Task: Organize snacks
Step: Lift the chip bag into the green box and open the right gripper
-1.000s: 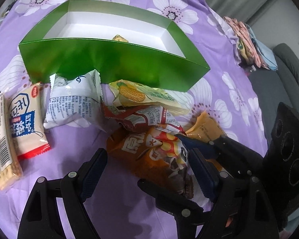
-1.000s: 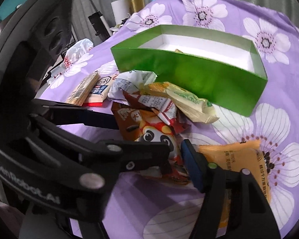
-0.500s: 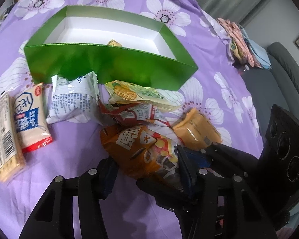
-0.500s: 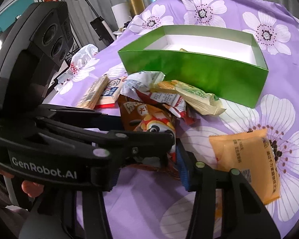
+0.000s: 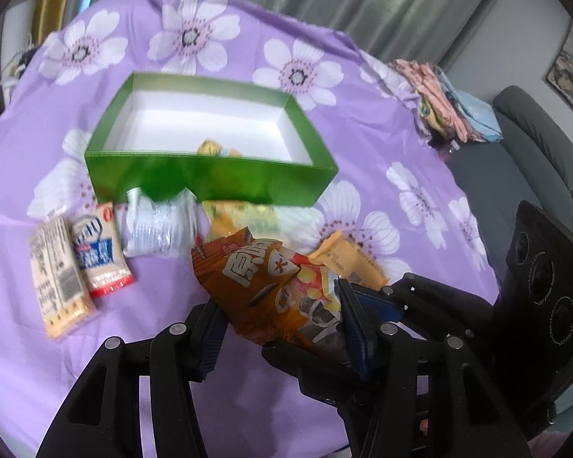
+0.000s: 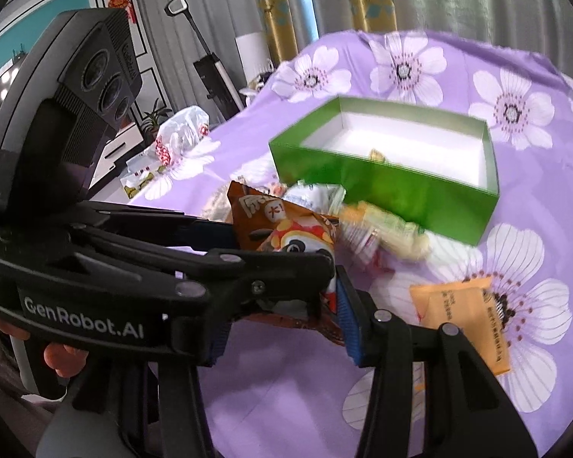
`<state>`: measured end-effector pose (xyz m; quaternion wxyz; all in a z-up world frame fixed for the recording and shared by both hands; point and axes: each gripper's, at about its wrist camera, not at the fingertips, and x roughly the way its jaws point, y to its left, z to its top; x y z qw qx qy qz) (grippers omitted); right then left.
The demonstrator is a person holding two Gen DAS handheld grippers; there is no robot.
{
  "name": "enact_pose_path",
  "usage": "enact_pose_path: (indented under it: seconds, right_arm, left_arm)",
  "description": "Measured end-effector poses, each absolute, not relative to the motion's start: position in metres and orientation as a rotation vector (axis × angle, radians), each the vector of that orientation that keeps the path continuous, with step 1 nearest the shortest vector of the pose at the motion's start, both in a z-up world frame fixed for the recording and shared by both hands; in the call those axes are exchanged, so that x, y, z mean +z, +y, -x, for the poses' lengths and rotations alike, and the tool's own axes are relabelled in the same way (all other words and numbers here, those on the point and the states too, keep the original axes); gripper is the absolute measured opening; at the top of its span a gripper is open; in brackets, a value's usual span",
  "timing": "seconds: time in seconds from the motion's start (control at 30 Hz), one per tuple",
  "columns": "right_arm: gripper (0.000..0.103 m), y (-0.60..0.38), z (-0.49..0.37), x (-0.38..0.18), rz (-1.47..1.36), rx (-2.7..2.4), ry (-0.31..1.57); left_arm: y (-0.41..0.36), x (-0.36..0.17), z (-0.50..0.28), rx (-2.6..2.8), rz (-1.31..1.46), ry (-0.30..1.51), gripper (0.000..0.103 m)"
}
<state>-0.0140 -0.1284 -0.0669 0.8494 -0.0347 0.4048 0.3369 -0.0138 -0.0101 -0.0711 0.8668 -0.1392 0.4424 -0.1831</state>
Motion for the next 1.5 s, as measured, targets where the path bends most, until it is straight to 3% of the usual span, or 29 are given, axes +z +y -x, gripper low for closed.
enact_pose_path:
  seconds: [0.7,1.17,1.5]
  right_arm:
    - [0.049,-0.127,-0.007,-0.033,0.099,0.688,0.721]
    - [0.049,-0.117,-0.072,-0.002,0.121,0.670,0.632]
    - [0.049,-0.105,-0.130,-0.031,0.128,0.665,0.708]
  left_arm:
    - [-0.004,-0.034,-0.009,-0.396,0.259,0.827,0.054]
    - [0.014,0.006,-0.079,-0.405,0.254,0.766,0.054]
    - [0.036,-0.039,-0.138,-0.395,0.347,0.885,0.054]
